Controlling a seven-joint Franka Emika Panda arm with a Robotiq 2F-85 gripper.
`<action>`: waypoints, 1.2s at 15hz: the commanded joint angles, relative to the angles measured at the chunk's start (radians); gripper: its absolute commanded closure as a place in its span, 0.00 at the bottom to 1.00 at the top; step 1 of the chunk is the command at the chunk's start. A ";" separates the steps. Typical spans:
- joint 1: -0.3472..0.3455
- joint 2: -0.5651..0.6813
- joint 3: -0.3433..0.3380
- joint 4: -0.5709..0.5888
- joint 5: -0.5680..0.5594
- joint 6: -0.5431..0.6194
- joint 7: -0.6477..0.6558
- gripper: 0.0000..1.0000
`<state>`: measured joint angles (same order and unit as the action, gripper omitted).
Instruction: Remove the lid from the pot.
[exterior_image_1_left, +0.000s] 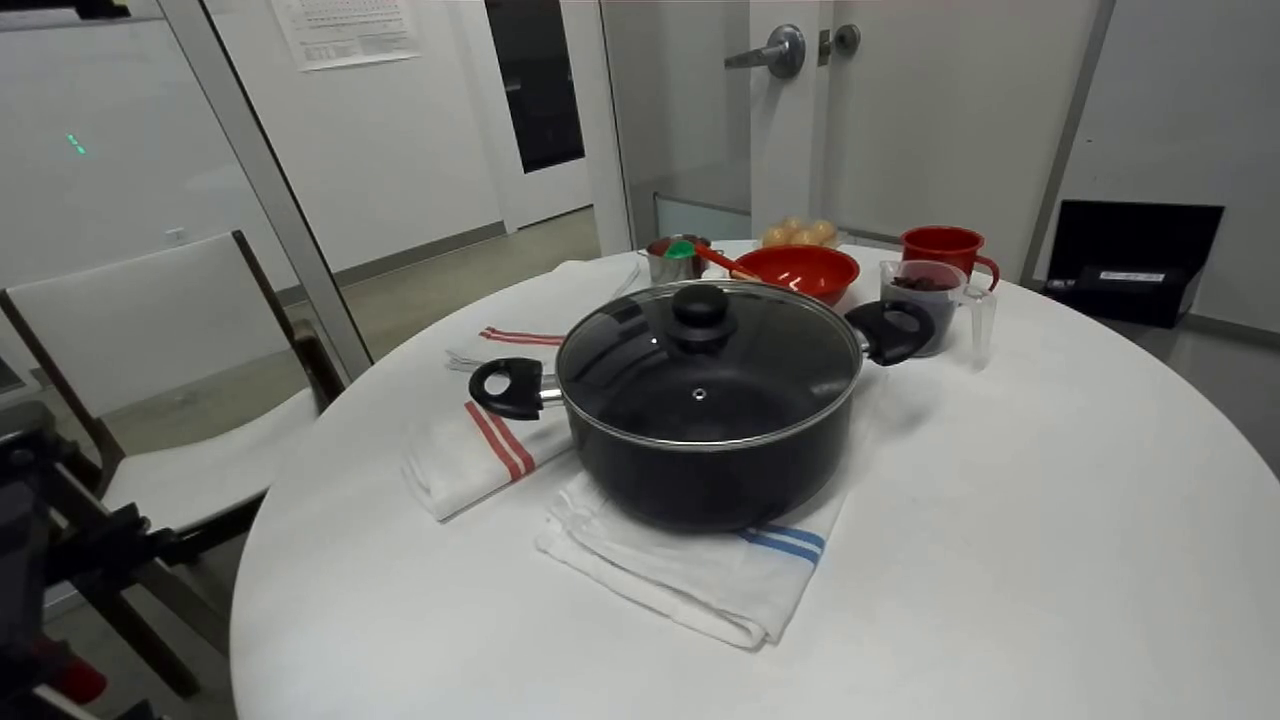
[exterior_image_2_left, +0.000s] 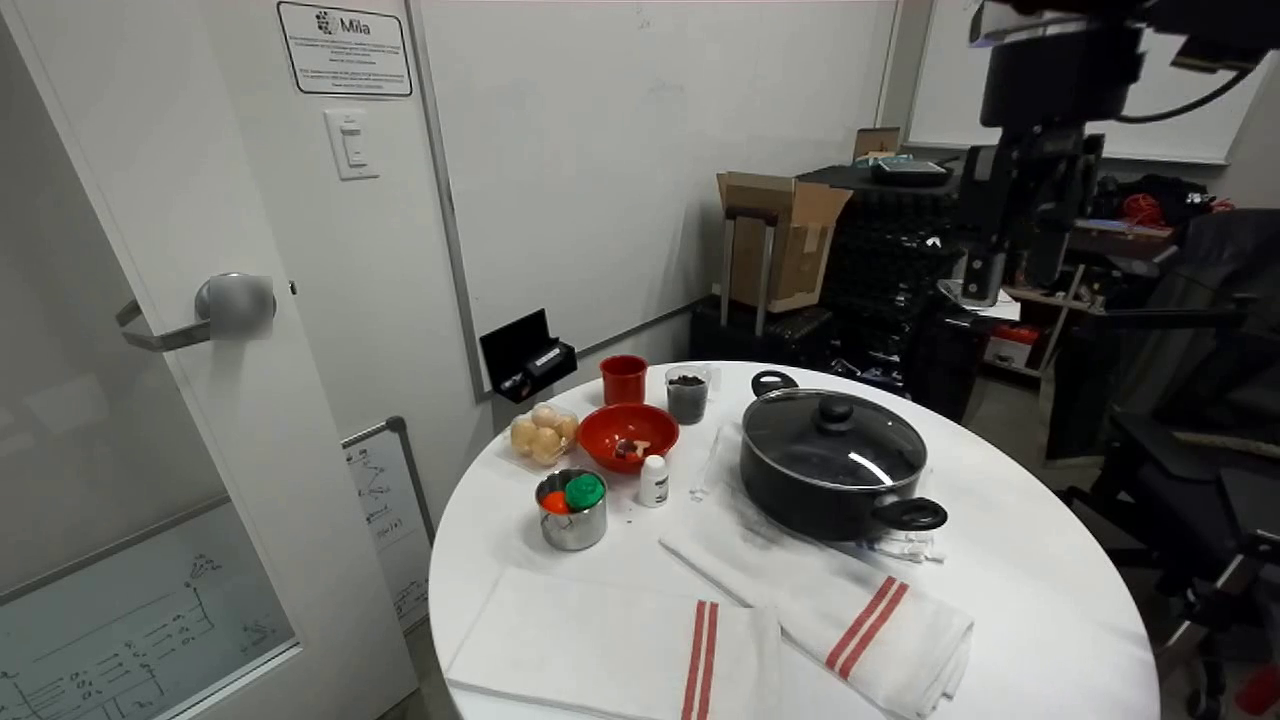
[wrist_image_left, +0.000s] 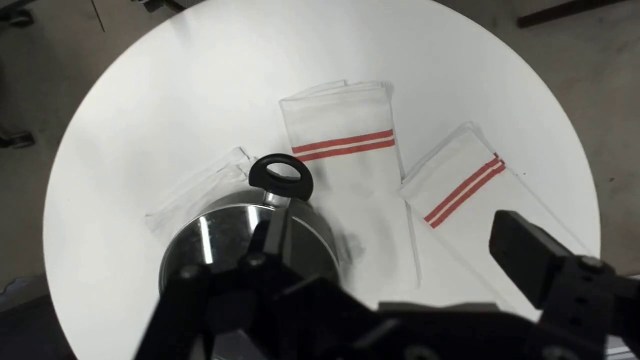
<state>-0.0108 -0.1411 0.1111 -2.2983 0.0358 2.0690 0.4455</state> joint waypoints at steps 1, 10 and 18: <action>-0.013 0.158 -0.070 0.110 0.070 -0.035 -0.115 0.00; -0.075 0.520 -0.142 0.370 0.182 -0.118 -0.363 0.00; -0.129 0.721 -0.177 0.548 0.188 -0.170 -0.317 0.00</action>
<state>-0.1239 0.5030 -0.0535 -1.8456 0.1962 1.9514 0.1156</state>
